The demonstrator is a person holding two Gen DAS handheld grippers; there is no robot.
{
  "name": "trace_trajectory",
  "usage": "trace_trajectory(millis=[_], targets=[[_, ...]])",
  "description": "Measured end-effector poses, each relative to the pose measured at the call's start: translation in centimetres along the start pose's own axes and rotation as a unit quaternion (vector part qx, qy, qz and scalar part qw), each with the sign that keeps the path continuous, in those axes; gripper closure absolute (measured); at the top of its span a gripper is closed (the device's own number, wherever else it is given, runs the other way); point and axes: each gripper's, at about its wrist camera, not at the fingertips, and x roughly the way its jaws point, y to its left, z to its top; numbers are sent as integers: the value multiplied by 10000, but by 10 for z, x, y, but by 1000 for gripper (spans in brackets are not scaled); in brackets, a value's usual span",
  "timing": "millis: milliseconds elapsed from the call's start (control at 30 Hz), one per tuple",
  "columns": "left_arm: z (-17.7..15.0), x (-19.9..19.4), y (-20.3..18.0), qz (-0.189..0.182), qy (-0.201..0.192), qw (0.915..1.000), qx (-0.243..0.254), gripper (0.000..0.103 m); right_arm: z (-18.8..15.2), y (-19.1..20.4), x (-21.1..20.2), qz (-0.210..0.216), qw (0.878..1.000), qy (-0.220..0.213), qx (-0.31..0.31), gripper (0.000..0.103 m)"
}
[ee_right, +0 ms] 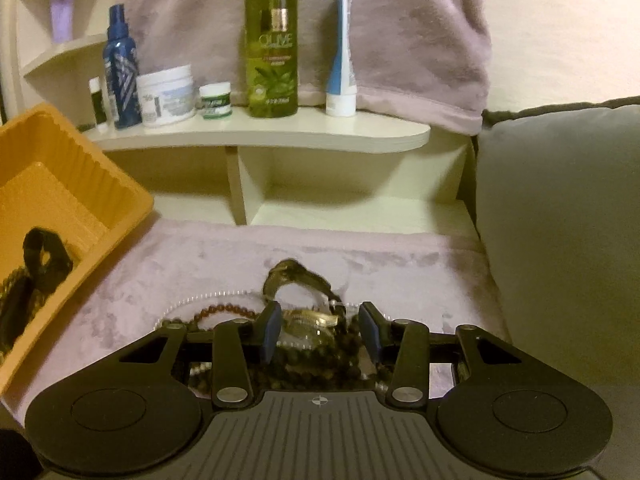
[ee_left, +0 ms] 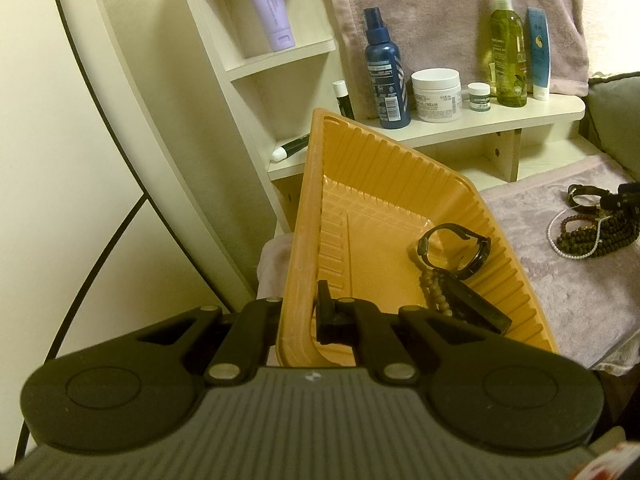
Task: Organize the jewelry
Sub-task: 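Grasp the white pearl necklace from the pile with the right gripper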
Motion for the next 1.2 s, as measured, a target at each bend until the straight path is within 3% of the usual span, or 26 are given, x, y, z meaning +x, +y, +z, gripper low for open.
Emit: trace_trajectory(millis=[133,233,300,433,500,700,867,1133,1200], targets=[[0,0,0,-2,-2,10000,-11,99,5,4,-4,198,9997,-19,-146,59],[0,0,0,-3,0,10000,-21,99,5,11,-11,649,9976,-19,-236,60],[0,0,0,-1,0,10000,-16,99,1,22,-16,915,9947,57,-468,71],[0,0,0,2,-8,10000,-28,99,-12,49,-20,1305,9854,227,-1067,83],[0,-1,0,-9,-4,10000,-29,99,-18,64,-18,1358,9799,278,-1433,91],[1,-1,0,-9,-1,10000,-47,99,-25,86,-7,1514,9690,395,-1912,94],[0,-1,0,-13,8,10000,-70,99,-22,91,2,1328,9653,376,-2217,94],[0,-1,1,-16,19,10000,-82,99,-15,90,18,1522,9617,567,-2210,94],[0,-1,1,-19,21,10000,-92,99,-15,90,18,1522,9629,575,-2152,101]])
